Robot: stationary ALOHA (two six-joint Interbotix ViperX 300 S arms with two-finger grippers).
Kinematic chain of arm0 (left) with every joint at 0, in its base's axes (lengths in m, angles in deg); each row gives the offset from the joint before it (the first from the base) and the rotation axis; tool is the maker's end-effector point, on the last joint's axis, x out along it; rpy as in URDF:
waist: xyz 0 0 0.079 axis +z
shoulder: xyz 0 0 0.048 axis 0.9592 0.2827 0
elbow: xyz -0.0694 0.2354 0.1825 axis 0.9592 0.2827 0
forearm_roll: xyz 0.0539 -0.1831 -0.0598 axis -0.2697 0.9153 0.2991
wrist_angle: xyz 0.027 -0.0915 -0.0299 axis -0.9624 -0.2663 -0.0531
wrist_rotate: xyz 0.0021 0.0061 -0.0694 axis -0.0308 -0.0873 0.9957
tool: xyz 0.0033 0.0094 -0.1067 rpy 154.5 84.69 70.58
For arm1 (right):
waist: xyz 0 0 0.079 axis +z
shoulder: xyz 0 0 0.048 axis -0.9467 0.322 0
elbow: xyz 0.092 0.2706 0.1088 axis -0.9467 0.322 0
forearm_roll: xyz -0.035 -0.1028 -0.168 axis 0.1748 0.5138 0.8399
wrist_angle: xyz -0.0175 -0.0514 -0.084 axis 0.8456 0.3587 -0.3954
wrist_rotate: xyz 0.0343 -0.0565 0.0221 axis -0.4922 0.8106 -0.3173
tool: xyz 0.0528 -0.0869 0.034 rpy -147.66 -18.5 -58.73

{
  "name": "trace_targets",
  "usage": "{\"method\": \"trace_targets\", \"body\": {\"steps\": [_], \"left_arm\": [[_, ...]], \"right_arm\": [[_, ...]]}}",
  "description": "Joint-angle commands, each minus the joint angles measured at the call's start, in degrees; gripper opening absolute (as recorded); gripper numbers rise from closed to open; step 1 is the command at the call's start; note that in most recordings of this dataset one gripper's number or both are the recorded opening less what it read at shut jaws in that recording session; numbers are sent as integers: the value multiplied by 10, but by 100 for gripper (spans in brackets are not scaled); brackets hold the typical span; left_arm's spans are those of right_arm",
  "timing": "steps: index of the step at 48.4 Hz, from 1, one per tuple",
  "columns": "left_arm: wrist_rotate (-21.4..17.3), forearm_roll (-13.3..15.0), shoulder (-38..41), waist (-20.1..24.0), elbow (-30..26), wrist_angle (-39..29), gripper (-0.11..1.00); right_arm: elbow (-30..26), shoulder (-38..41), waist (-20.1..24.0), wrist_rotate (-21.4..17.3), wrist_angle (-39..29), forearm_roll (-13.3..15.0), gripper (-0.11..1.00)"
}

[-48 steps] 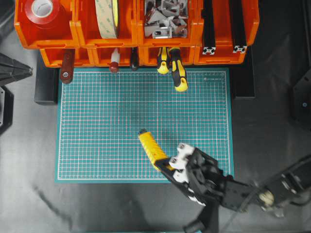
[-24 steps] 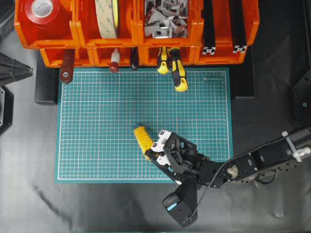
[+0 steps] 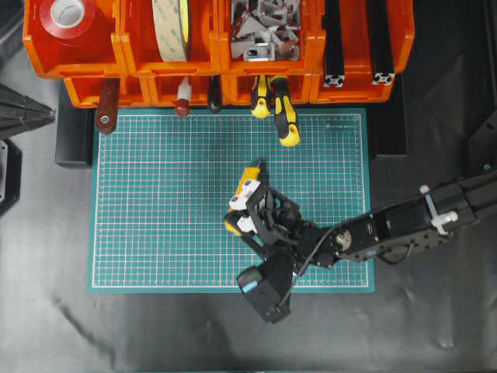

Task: Pick cutter from container rack with right arm.
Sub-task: 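Carry the held cutter over the green mat with the right gripper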

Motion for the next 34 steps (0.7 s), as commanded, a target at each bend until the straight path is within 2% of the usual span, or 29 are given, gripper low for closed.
{"method": "trace_targets", "body": {"steps": [1,9,20,34], "left_arm": [[2,-2,5,0,-14,3,0],[2,-2,5,0,-14,3,0],[2,-2,5,0,-14,-3,0],[2,-1,2,0,-14,-9,0]], "right_arm": [[-4,-10,-7,1,8,0,28],[2,-11,-7,-1,27,-10,28],[23,-21,-7,-11,58,-51,28],[33,-25,-7,-11,73,-64,27]]}}
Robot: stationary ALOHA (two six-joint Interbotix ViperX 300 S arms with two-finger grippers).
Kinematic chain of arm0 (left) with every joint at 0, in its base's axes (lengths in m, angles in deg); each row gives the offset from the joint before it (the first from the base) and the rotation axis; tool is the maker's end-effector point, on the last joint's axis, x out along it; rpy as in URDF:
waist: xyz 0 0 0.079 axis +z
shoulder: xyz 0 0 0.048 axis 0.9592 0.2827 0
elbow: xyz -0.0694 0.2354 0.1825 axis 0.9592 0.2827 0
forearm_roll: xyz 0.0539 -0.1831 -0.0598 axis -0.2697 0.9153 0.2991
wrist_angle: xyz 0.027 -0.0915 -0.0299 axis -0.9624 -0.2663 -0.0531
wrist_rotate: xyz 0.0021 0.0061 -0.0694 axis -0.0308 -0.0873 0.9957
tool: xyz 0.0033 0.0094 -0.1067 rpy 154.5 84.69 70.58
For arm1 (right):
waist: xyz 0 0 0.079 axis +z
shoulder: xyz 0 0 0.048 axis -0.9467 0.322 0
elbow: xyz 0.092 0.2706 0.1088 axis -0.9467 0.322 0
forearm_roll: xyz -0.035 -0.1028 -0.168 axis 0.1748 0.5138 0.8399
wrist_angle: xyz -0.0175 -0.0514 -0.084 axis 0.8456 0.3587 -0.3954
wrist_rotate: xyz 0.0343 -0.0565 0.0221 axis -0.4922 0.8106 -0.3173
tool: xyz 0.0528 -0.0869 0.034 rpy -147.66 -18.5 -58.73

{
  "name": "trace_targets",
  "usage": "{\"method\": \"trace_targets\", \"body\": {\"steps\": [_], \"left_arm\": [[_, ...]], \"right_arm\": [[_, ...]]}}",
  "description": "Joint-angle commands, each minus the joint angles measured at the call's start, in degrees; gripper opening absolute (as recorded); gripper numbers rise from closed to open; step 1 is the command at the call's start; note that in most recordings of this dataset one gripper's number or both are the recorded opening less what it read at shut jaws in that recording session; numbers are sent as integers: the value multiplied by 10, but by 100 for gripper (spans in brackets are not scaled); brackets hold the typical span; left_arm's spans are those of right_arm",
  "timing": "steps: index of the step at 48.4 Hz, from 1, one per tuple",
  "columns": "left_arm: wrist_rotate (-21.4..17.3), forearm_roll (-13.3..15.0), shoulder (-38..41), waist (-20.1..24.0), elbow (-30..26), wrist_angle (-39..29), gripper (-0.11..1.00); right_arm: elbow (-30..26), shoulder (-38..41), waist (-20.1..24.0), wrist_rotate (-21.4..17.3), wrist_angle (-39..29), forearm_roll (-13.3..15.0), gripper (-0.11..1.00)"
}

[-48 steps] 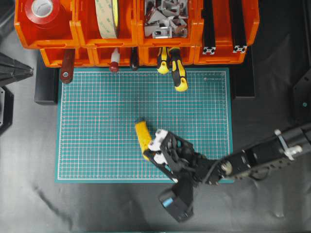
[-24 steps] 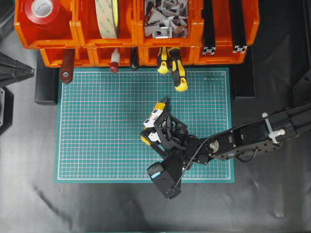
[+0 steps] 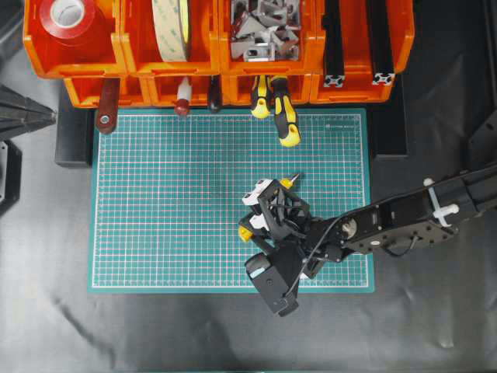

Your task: Pick cutter from container rack with right arm.

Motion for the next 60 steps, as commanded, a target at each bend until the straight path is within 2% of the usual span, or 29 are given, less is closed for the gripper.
{"method": "trace_targets", "body": {"steps": [1,4,11,15,37,43,48,60], "left_arm": [[2,-2,3,0,-14,2,0],[2,-2,2,0,-14,2,0],[2,-1,2,-1,-14,1,0],[2,-1,2,-1,-14,2,0],[2,-2,1,-2,-14,1,0],[2,-2,1,-2,-15,1,0],[2,-1,-2,-4,-15,-3,0],[2,-1,-9,-6,-18,-24,0]], "right_arm": [[-5,-21,2,2,13,-4,28],[-6,-20,2,0,15,-5,31],[-13,-21,5,2,12,-23,66],[-18,-25,11,2,10,-28,74],[-15,-109,33,-1,-54,-58,74],[-9,-150,36,-10,-69,-77,74],[4,-197,36,-51,-62,-90,74],[58,-309,36,-167,-12,-90,74]]}}
